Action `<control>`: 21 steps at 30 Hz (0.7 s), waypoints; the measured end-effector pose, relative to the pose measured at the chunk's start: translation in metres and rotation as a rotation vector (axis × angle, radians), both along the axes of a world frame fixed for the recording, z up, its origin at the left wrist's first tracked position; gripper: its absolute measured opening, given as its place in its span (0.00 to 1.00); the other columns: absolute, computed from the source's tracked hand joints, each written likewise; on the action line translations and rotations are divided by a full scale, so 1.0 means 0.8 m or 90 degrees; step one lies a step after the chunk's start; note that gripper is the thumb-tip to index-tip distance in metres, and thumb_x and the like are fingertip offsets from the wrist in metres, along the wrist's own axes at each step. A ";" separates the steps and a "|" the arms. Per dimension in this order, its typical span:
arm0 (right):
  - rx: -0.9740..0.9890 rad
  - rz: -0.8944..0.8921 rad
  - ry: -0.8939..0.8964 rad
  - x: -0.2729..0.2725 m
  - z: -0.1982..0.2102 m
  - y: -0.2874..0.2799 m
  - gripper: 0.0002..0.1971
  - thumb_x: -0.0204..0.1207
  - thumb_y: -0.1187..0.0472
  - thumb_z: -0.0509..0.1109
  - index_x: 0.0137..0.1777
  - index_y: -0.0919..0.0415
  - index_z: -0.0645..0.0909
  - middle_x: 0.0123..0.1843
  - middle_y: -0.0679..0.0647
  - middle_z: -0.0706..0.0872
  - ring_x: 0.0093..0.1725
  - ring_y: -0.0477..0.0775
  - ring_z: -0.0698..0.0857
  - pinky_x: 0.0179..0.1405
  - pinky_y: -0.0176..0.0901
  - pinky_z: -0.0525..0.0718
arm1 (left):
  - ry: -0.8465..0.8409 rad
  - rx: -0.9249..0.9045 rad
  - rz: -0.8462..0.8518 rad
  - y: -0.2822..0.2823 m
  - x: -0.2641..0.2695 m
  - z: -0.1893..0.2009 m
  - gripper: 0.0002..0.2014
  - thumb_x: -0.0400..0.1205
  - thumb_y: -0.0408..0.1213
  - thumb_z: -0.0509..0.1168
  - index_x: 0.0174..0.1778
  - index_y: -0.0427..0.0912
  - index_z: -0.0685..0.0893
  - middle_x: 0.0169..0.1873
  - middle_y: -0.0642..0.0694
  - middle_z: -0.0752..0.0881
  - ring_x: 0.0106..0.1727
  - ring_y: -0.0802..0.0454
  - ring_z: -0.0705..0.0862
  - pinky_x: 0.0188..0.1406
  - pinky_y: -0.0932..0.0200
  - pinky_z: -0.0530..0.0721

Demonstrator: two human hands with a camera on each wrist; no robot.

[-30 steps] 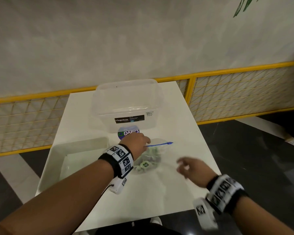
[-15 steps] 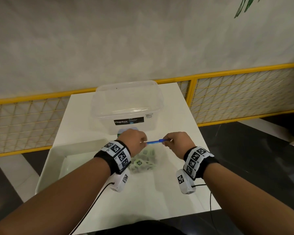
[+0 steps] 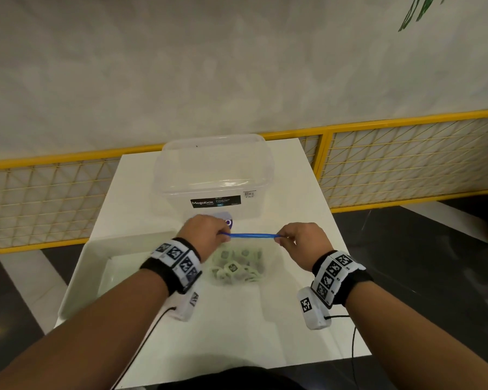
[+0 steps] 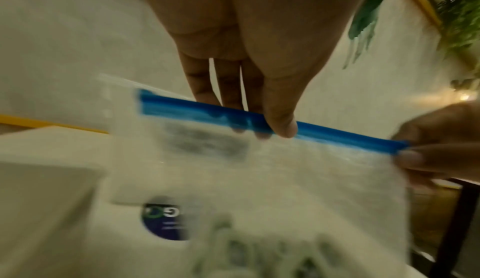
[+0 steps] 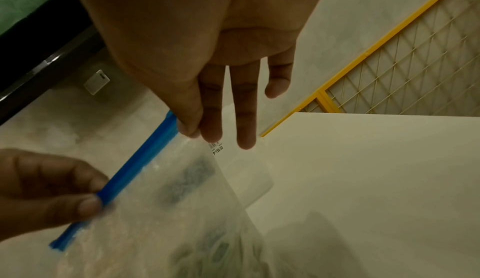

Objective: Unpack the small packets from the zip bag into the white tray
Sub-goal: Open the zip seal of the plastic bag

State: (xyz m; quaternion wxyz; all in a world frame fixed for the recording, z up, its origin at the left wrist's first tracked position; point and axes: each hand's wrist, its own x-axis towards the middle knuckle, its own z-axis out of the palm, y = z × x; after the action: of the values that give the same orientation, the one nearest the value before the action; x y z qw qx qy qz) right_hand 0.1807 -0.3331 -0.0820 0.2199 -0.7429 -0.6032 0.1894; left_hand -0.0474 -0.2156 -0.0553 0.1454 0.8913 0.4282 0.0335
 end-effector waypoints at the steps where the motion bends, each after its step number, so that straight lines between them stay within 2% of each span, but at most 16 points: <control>1: 0.000 0.005 -0.004 0.003 -0.002 -0.004 0.08 0.79 0.53 0.69 0.49 0.52 0.89 0.44 0.48 0.90 0.42 0.53 0.85 0.44 0.45 0.82 | 0.012 0.003 0.016 0.008 -0.018 -0.001 0.08 0.79 0.47 0.70 0.51 0.52 0.90 0.47 0.49 0.89 0.50 0.49 0.83 0.52 0.59 0.76; 5: -0.003 0.055 0.008 0.008 -0.004 -0.020 0.07 0.79 0.54 0.70 0.48 0.53 0.89 0.43 0.48 0.89 0.43 0.53 0.85 0.46 0.49 0.83 | 0.053 0.017 0.060 0.029 -0.065 0.002 0.09 0.81 0.46 0.68 0.54 0.52 0.89 0.49 0.47 0.88 0.52 0.47 0.81 0.50 0.56 0.74; 8: -0.045 0.150 0.014 0.002 0.007 -0.020 0.08 0.79 0.53 0.69 0.50 0.53 0.88 0.45 0.47 0.89 0.44 0.50 0.84 0.48 0.46 0.82 | 0.018 0.030 0.066 0.031 -0.065 0.001 0.09 0.82 0.40 0.67 0.55 0.48 0.89 0.51 0.45 0.86 0.53 0.44 0.83 0.49 0.56 0.75; 11: -0.102 0.177 0.061 -0.011 0.024 -0.003 0.17 0.78 0.39 0.65 0.52 0.50 0.84 0.47 0.43 0.87 0.46 0.45 0.83 0.49 0.43 0.81 | -0.052 0.038 0.048 0.032 -0.054 -0.002 0.08 0.79 0.33 0.69 0.52 0.44 0.90 0.48 0.43 0.86 0.50 0.42 0.84 0.49 0.55 0.78; 13: -0.139 0.160 0.079 -0.022 0.031 0.015 0.22 0.79 0.35 0.61 0.61 0.51 0.78 0.51 0.44 0.86 0.48 0.47 0.83 0.53 0.44 0.80 | -0.068 0.036 0.015 0.032 -0.044 -0.004 0.08 0.79 0.30 0.69 0.51 0.42 0.90 0.48 0.42 0.85 0.49 0.42 0.84 0.51 0.52 0.81; 15: -0.172 0.165 0.084 -0.033 0.031 0.031 0.20 0.79 0.41 0.65 0.65 0.51 0.75 0.51 0.44 0.87 0.47 0.46 0.83 0.53 0.43 0.78 | -0.092 0.031 0.010 0.031 -0.033 -0.003 0.08 0.78 0.28 0.69 0.50 0.41 0.90 0.47 0.41 0.85 0.49 0.41 0.84 0.52 0.50 0.82; 18: -0.195 0.181 0.074 -0.048 0.030 0.046 0.16 0.78 0.57 0.69 0.65 0.54 0.76 0.50 0.46 0.89 0.44 0.48 0.86 0.51 0.42 0.82 | -0.127 0.018 0.026 0.026 -0.019 -0.002 0.10 0.78 0.28 0.68 0.53 0.41 0.89 0.51 0.42 0.84 0.50 0.43 0.84 0.55 0.48 0.82; 21: -0.164 0.133 0.149 -0.060 0.029 0.049 0.13 0.77 0.68 0.63 0.60 0.56 0.75 0.46 0.51 0.88 0.33 0.52 0.90 0.41 0.43 0.86 | -0.130 0.006 0.094 0.009 -0.010 0.000 0.17 0.80 0.40 0.68 0.64 0.46 0.79 0.62 0.47 0.78 0.47 0.47 0.85 0.53 0.53 0.82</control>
State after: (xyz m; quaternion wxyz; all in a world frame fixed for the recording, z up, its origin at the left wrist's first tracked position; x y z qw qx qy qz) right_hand 0.1325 -0.2940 -0.0587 0.1711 -0.6713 -0.6180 0.3717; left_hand -0.0551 -0.2087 -0.0552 0.1812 0.8499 0.4755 0.1369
